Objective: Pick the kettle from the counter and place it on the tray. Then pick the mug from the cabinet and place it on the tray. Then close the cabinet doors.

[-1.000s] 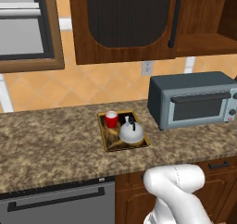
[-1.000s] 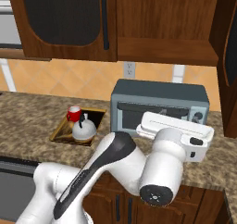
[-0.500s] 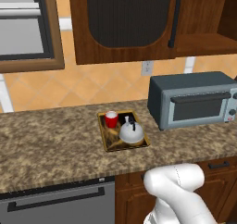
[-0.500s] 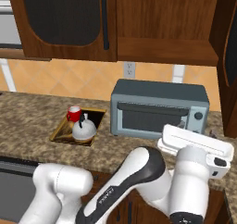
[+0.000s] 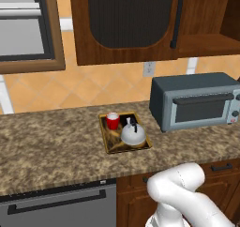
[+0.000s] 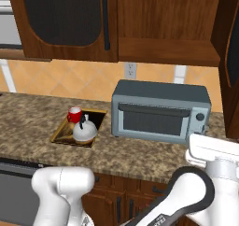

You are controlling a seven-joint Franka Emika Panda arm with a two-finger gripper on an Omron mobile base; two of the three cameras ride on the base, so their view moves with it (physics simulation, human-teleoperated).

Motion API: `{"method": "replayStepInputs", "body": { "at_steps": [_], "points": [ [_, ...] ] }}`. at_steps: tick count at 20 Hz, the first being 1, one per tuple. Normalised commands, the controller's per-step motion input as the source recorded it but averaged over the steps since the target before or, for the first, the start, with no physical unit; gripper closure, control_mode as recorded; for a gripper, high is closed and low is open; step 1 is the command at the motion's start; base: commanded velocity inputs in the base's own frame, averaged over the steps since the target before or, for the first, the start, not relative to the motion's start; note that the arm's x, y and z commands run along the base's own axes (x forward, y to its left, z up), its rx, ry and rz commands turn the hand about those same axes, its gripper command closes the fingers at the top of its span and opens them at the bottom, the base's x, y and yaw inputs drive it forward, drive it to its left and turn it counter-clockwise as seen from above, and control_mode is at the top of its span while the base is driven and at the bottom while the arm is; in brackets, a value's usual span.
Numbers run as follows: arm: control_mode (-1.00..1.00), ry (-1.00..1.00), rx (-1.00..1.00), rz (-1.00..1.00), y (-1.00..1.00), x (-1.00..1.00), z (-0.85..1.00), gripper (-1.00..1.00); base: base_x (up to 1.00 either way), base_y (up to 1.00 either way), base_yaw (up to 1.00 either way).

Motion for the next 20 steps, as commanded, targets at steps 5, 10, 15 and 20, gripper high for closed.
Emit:
{"method": "replayStepInputs", "body": {
  "at_steps": [5,10,15,20],
  "points": [
    [-1.00,-0.04,0.00,0.11,-0.63,0.00,-0.01,-1.00,0.00,0.00,0.00],
    [-1.00,0.00,0.00,0.12,-0.62,0.05,-0.01,-1.00,0.00,0.00,0.00],
    [-1.00,-0.05,-0.01,0.15,-0.50,0.07,0.10,-1.00,0.00,0.00,0.00],
    [-1.00,-0.07,-0.09,0.20,-0.03,0.06,0.44,-1.00,0.00,0.00,0.00]
  ]
}}
